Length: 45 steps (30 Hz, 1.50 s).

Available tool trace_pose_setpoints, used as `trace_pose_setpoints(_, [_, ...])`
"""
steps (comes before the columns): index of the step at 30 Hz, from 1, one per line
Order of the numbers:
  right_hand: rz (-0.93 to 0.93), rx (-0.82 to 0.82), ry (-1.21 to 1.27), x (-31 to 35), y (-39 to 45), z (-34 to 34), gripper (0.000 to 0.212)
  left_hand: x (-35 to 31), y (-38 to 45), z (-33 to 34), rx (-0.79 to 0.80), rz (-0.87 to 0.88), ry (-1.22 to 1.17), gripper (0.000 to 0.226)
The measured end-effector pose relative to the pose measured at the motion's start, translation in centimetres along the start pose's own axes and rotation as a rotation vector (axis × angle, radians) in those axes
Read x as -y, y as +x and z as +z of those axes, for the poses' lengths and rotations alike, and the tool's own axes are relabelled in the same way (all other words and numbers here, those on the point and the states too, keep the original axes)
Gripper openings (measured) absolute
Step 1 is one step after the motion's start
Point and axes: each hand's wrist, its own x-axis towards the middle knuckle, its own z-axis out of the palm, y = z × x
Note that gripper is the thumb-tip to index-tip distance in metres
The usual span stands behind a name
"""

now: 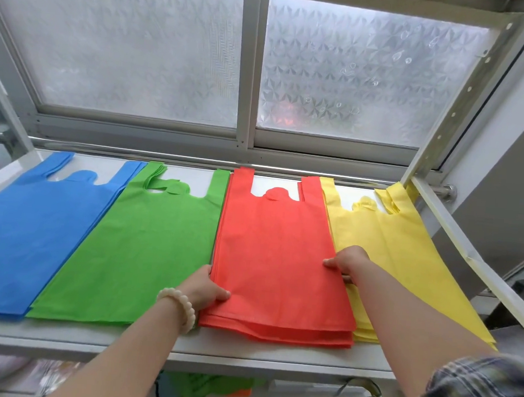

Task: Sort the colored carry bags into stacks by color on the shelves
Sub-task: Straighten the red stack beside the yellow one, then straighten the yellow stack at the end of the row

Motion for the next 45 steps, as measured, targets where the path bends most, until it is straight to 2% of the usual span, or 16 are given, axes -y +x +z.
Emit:
trace_pose_setpoints(5, [-0.051,-0.021,-0.073,0.2,-0.2,-0.2,0.048,0.0,-0.3,-0.1,0.086,-0.005,-0.191,0.063])
trace_pose_setpoints(9, [-0.095,-0.033,-0.080,0.3,-0.3,-0.1,0.052,-0.3,-0.2,0.2,0.054,0.053,-0.186,0.079])
trace_pose_setpoints(11, [-0.141,-0.094,-0.071,0.2,-0.3,-0.4,0.050,-0.5,-0.3,0.6,-0.003,0.092,-0.077,0.085])
trace_pose_setpoints(14, [-0.183,-0.294,-0.193,-0.9,-0.2,-1.4,0.047,-1.4,-1.3,1.4,-0.219,0.121,0.350,0.096])
trace_pose_setpoints(17, [-0.157,-0.313,-0.343,-2.5,0.0,-1.8,0.049,-2.5,-2.8,3.2,-0.381,0.265,0.643,0.081])
trace_pose_setpoints(18, [-0.158,-0.293,-0.383,-2.9,0.1,-1.8,0.049,-2.7,-3.0,4.3,-0.371,0.360,0.674,0.073])
trace_pose_setpoints(20, [-0.179,-0.279,-0.436,-3.3,0.2,-1.9,0.051,-3.3,-3.7,7.5,-0.247,0.568,0.736,0.063])
trace_pose_setpoints(23, [-0.186,-0.268,-0.479,-3.1,0.3,-2.0,0.061,-4.1,-4.7,12.7,-0.030,0.727,0.888,0.067])
trace_pose_setpoints(27, [-0.165,-0.236,-0.541,-2.8,0.1,-1.8,0.073,-3.3,-4.0,15.7,0.070,0.655,1.100,0.065])
trace_pose_setpoints(33, [-0.136,-0.190,-0.573,-2.5,0.0,-2.1,0.071,-3.3,-4.0,15.2,0.078,0.546,1.088,0.057])
trace_pose_setpoints(36, [-0.113,-0.126,-0.589,-2.2,-0.3,-2.6,0.075,-4.3,-4.9,16.3,0.041,0.621,0.847,0.055])
trace_pose_setpoints(39, [-0.086,-0.082,-0.452,-2.0,0.4,-4.8,0.067,-5.9,-5.7,17.7,0.120,0.484,0.510,0.054])
trace_pose_setpoints(42, [-0.032,-0.277,-0.356,-3.6,2.0,-8.5,0.052,-6.9,-6.0,19.5,0.075,0.428,0.583,0.054])
trace_pose_setpoints(45, [0.122,-0.410,-0.390,-7.0,2.7,-11.4,0.051,-6.8,-6.5,21.3,0.088,0.481,0.751,0.069])
